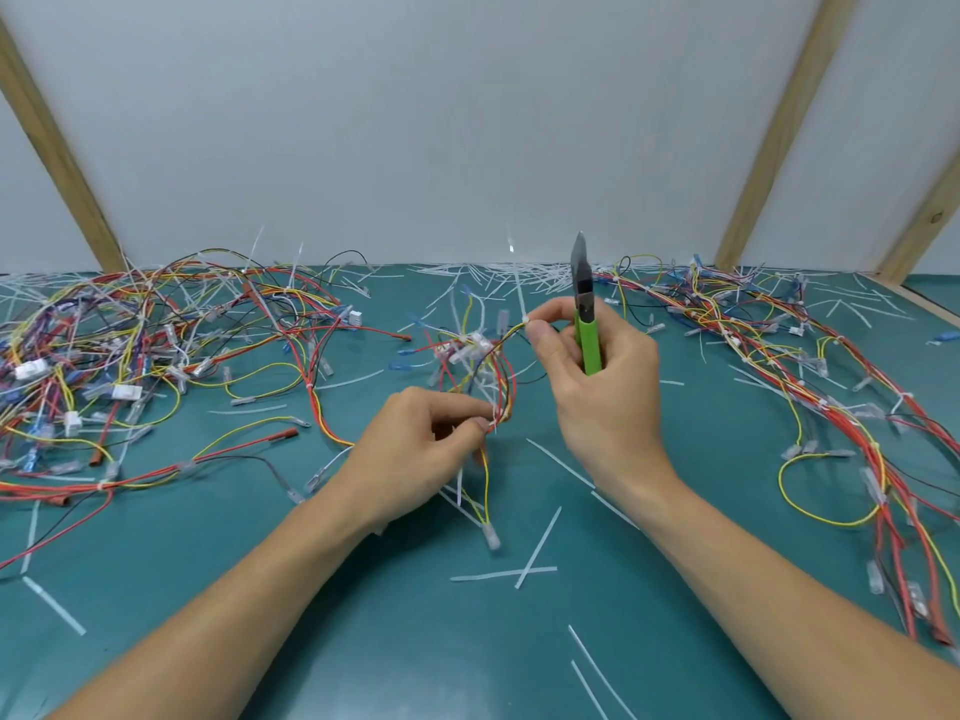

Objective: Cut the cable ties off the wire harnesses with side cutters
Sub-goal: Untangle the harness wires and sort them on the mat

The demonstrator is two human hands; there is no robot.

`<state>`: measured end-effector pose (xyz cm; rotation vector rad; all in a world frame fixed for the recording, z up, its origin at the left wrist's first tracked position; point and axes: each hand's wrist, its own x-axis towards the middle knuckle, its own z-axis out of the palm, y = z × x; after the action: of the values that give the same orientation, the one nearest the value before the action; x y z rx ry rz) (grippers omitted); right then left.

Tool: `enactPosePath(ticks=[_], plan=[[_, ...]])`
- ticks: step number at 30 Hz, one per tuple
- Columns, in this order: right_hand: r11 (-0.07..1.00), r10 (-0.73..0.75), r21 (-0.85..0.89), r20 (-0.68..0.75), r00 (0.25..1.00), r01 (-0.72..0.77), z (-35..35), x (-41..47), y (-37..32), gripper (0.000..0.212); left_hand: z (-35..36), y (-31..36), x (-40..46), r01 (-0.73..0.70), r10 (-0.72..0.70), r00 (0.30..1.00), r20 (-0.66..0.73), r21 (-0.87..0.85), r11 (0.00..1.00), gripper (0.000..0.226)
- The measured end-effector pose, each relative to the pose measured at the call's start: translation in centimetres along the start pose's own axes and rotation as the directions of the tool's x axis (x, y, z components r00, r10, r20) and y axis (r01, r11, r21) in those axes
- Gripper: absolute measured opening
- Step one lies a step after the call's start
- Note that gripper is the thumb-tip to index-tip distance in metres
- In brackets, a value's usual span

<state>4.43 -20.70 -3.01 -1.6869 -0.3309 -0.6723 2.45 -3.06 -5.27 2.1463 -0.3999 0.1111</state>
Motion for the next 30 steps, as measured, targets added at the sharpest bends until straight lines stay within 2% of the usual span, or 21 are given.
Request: enactPosePath(ticks=[2, 3, 5, 7, 9, 11, 13, 15, 18, 21, 25, 30], plan=[[0.999, 0.015, -0.031, -0.037, 0.999, -0.016, -0.2, 0.3, 0.3, 0.009, 0.1, 0.1, -0.2, -0.01, 0.007, 0.999, 0.049, 0.064, 0.998, 0.027], [0.997, 0.045, -0.06, -0.057, 0.997, -0.049, -0.3, 0.6, 0.6, 0.009, 0.1, 0.3, -0.2, -0.022, 0.02, 0.998, 0.058, 0.032, 0.999, 0.027], [0.983, 0.145, -0.099, -0.094, 0.985, -0.154, -0.7, 1.0, 1.3, 0.01, 0.0, 0.7, -0.1, 0.001, 0.006, 0.999, 0.034, -0.177, 0.984, 0.027], [0.965, 0.237, -0.085, -0.113, 0.965, -0.247, -1.2, 1.4, 1.6, 0.008, -0.5, 0.9, 0.2, 0.055, -0.071, 0.997, -0.02, -0.426, 0.903, 0.031], [0.971, 0.221, -0.053, -0.148, 0.964, -0.231, -1.5, 1.5, 1.3, 0.009, -1.1, 0.9, 0.6, 0.064, -0.126, 0.989, -0.078, -0.538, 0.84, 0.035], [0.989, 0.148, -0.006, -0.175, 0.973, -0.151, -1.3, 1.3, 0.4, 0.015, -1.5, 0.9, 0.9, 0.073, -0.164, 0.982, -0.094, -0.61, 0.789, 0.04], [0.994, 0.105, 0.044, -0.121, 0.987, -0.1, -0.6, 0.8, -0.2, 0.018, -1.8, 0.8, 1.0, 0.083, -0.187, 0.979, -0.086, -0.665, 0.742, 0.052], [0.992, 0.115, 0.053, -0.002, 0.993, -0.115, 0.2, 0.0, -0.4, 0.015, -1.8, 0.6, 1.0, 0.071, -0.183, 0.979, -0.092, -0.686, 0.724, 0.051], [0.978, 0.201, 0.011, 0.205, 0.958, -0.207, 1.1, -1.2, 0.2, 0.01, -1.7, 0.3, 0.8, 0.029, -0.159, 0.978, -0.138, -0.659, 0.751, 0.047], [0.945, 0.298, 0.032, 0.333, 0.895, -0.326, 1.6, -1.6, 0.7, 0.012, -1.6, 0.3, 0.8, -0.013, -0.117, 0.977, -0.177, -0.6, 0.8, 0.048], [0.913, 0.349, 0.082, 0.345, 0.871, -0.399, 1.5, -1.6, 0.9, 0.011, -1.7, 0.6, 0.7, -0.068, -0.061, 0.969, -0.238, -0.498, 0.865, 0.052], [0.85, 0.442, 0.138, 0.338, 0.83, -0.509, 1.6, -1.4, 0.9, 0.031, -0.9, 1.3, -0.2, -0.193, 0.145, 0.944, -0.298, -0.139, 0.971, 0.052]])
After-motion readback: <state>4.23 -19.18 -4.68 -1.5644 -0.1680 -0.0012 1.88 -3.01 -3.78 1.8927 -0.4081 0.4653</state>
